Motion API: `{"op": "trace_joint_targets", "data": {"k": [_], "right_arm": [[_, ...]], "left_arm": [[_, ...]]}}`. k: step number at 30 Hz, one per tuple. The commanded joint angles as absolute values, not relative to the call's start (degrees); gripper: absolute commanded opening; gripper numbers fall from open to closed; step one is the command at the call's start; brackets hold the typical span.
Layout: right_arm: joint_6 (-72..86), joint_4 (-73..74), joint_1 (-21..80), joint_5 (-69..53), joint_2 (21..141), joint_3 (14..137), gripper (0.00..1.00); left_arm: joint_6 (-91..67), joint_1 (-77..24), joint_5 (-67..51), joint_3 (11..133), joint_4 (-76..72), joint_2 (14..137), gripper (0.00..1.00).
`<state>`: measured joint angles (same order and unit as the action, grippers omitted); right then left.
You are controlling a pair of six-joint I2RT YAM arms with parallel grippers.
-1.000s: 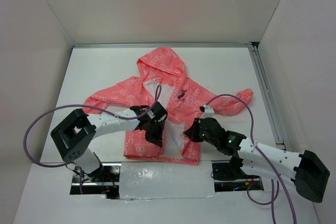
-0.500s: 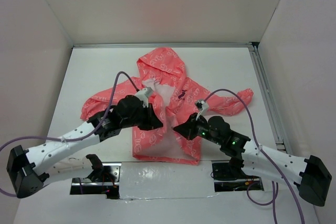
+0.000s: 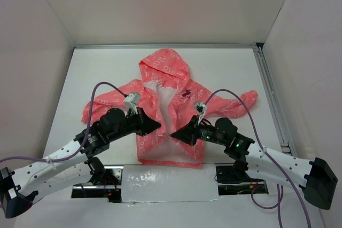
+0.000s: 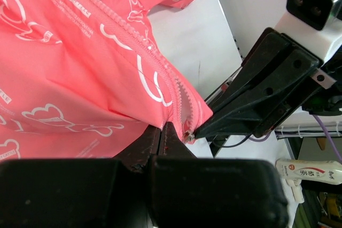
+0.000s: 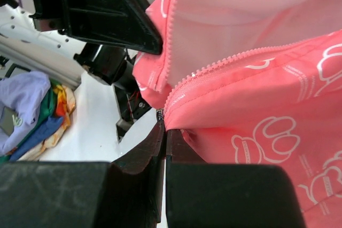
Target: Zip up the jacket
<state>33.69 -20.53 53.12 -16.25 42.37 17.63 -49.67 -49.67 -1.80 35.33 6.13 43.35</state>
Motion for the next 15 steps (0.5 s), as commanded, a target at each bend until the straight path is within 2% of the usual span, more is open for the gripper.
{"op": "trace_joint_targets", "data": {"k": [1, 15], "right_arm": [[32.52, -27.16, 53.53, -19.95, 43.06, 20.12, 0.0], [34.72, -28.3, 53.53, -17.05, 43.5, 19.86, 0.0]], "left_arm": [[-48.69, -49.48, -3.25, 34.54, -2.72, 41.92, 0.0], [-47.99, -49.57, -5.27, 31.82, -6.33, 40.34, 0.0]]}}
